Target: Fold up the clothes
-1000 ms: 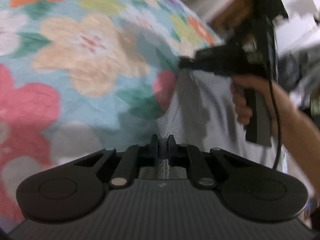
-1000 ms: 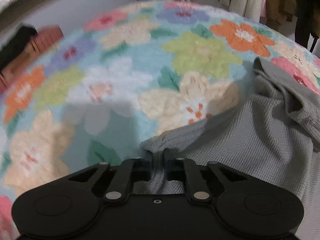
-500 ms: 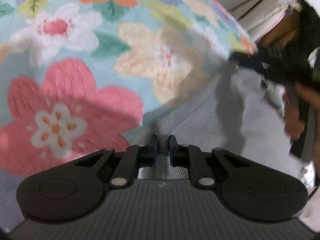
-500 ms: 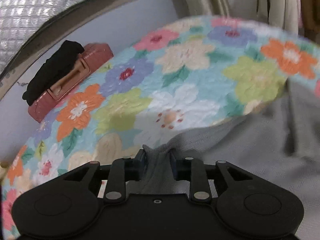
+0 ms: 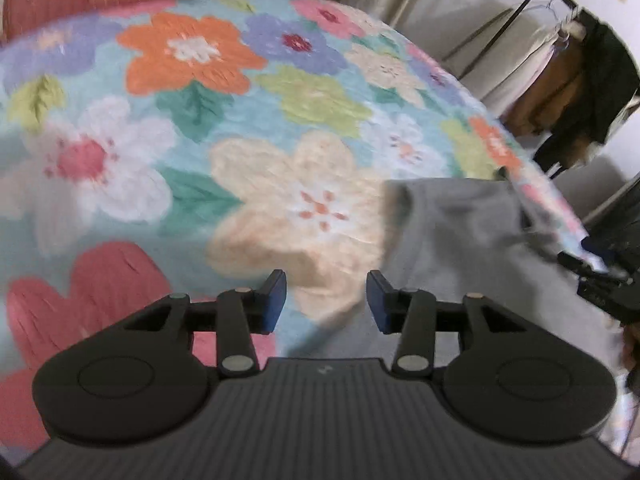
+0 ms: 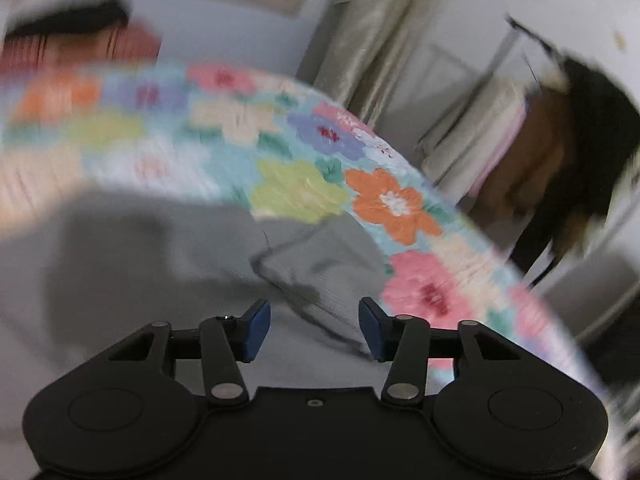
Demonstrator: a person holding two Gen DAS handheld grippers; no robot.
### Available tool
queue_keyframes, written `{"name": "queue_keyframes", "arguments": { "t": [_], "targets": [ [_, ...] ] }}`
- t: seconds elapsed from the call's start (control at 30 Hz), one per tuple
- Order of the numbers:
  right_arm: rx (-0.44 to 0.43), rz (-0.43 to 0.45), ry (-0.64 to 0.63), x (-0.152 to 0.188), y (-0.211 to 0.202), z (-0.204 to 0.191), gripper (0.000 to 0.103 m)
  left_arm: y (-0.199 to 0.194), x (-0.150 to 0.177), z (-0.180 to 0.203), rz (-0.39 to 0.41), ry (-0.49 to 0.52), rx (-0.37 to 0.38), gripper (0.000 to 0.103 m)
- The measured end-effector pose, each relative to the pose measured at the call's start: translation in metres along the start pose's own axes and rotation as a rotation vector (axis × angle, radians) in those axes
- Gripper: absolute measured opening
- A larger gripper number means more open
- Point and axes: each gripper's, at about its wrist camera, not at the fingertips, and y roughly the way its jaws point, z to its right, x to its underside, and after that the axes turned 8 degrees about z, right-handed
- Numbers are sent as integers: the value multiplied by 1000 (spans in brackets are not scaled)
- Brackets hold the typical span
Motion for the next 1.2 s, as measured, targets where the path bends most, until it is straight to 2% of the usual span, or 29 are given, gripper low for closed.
{"name": "queue_keyframes", "arguments": {
  "t": [0.1, 0.13, 0.17, 0.2, 0.23, 0.3, 0.4, 0.57, 0.63, 0.67, 0.7, 0.73, 0.77, 0.87, 1.0, 1.2],
  "targets": [
    [-34, 2, -82, -3, 30, -8, 50, 6, -2, -9, -12, -79, 104, 43],
    [-21, 8, -112, -5, 40, -9, 43, 8, -2, -11, -12, -99, 129, 43],
    [-1, 9, -130, -6, 49, -6, 28, 10, -2, -12, -14, -104, 134, 43],
    [7, 1, -120, -9, 56, 1, 3, 15, -2, -11, -23, -86, 118, 44],
    [17, 21, -65, -12, 60, 16, 3, 21, -1, -8, -46, -39, 78, 43],
    [76, 94, 126, -12, 58, 57, 3, 29, 1, -3, -65, 41, 39, 41],
    [141, 71, 264, 6, 54, 91, 5, 32, -1, -3, -64, 18, 29, 41],
    [247, 17, 471, 39, 47, 142, 8, 32, 3, 7, -65, 118, 9, 41],
    [289, -5, 554, 51, 44, 162, 20, 32, 5, 12, -60, 152, -5, 43],
    [311, -16, 595, 58, 42, 172, 22, 32, 6, 14, -58, 163, -9, 44],
    [308, -23, 611, 63, 32, 173, 30, 31, 7, 15, -56, 175, -14, 44],
    [299, -30, 619, 68, 19, 172, 43, 31, 7, 17, -56, 187, -19, 44],
    [290, -36, 627, 74, 7, 170, 47, 30, 8, 18, -59, 194, -22, 45],
    [207, -58, 730, 97, -51, 160, 47, 25, 8, 21, -71, 200, -28, 46],
    [60, -91, 1003, 152, -145, 132, 49, 12, 10, 23, -88, 171, -12, 50],
    [67, -144, 1053, 234, -265, 62, 50, -27, 32, 48, -77, 248, -28, 50]
  ]
}}
